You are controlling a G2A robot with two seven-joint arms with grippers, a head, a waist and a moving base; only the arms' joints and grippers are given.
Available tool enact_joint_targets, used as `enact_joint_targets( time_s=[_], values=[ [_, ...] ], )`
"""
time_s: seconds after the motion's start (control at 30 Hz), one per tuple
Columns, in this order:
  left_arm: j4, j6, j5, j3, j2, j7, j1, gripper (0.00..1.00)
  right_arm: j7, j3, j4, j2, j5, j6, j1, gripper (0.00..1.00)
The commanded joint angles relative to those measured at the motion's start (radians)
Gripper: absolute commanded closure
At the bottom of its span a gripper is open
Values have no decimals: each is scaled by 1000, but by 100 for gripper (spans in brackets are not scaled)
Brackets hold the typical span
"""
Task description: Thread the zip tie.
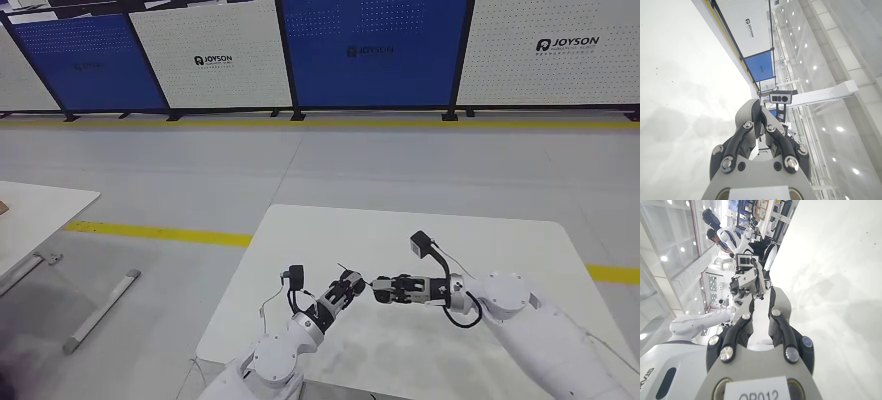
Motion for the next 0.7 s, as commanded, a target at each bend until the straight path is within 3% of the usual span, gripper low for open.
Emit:
enact_joint_targets(
  time_s=[0.0,0.27,0.37,0.53,0.57,0.6,0.63,0.67],
  values=[
    [0,1,0,-1,-1,-4,0,100,4,4,3,-3,-4,2,0,78],
    [-6,-2,3,-6,-2,-16,7,100,12,17,5,-15,-24,7,-4,85],
    [-8,-3,4,-9,-2,-15,9,100,17,22,6,-18,-30,8,-5,100],
    [-10,-6,13,-13,-4,-4,14,100,35,31,9,-24,-33,3,-8,100],
    [-11,-1,22,-12,-4,5,14,73,41,35,11,-25,-32,-1,-9,100],
    [-11,-1,22,-12,-4,5,14,27,45,38,12,-25,-32,-3,-9,100],
    [-11,-1,22,-12,-4,5,14,0,49,42,13,-25,-32,-5,-10,100],
    [-11,-1,22,-12,-4,5,14,0,58,48,15,-25,-31,-11,-12,100]
  ],
)
